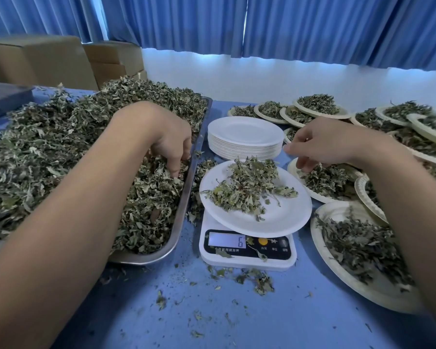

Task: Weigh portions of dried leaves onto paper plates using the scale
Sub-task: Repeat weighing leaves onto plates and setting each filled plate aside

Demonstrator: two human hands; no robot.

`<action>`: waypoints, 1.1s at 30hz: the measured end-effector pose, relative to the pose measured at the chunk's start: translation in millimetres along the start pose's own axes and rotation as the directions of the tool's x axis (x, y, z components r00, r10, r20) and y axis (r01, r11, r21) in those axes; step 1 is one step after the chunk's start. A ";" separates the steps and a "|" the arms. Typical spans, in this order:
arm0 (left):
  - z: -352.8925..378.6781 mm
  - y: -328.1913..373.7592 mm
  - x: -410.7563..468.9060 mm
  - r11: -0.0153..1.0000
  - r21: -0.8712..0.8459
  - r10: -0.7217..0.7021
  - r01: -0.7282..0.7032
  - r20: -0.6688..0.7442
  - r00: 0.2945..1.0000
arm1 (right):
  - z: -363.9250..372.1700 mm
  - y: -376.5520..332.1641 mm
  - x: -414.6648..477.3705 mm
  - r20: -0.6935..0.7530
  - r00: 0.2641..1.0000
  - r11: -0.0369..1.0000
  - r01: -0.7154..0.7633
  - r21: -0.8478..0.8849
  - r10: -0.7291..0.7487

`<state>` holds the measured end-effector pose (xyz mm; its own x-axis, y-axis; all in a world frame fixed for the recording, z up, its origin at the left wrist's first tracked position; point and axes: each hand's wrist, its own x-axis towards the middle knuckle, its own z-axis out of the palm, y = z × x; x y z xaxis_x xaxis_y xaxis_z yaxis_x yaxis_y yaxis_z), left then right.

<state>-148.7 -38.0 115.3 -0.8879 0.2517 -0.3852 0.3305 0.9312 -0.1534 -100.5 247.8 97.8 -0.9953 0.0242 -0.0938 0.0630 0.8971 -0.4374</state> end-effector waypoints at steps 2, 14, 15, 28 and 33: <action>-0.5 0.3 -0.9 1.000 -0.013 0.000 0.000 -0.011 1.000 | -0.3 0.6 -0.3 -0.001 1.000 1.000 0.004 0.001 -0.004; -12.1 -4.5 -7.6 0.990 -0.122 0.034 -0.067 -0.249 0.968 | -5.4 6.0 -0.3 -0.013 1.000 1.000 0.000 0.016 0.000; -12.7 -5.3 -7.4 0.988 -0.138 0.027 -0.068 -0.283 0.959 | -5.5 5.6 -0.6 -0.014 1.000 1.000 0.001 0.015 -0.001; -14.6 -7.8 -12.8 0.974 -0.217 -0.032 -0.060 -0.398 0.917 | -9.3 4.7 -4.0 -0.024 1.000 1.000 0.007 0.031 -0.006; -20.1 -3.4 -21.0 0.850 -0.438 0.023 -0.293 -0.525 0.851 | -9.9 4.8 -4.1 -0.024 1.000 0.999 0.009 0.036 -0.009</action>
<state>-137.7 -41.2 142.2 -0.9159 0.3738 0.1460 0.4008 0.8330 0.3815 -96.8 256.4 105.0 -0.9973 0.0268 -0.0689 0.0561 0.8810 -0.4698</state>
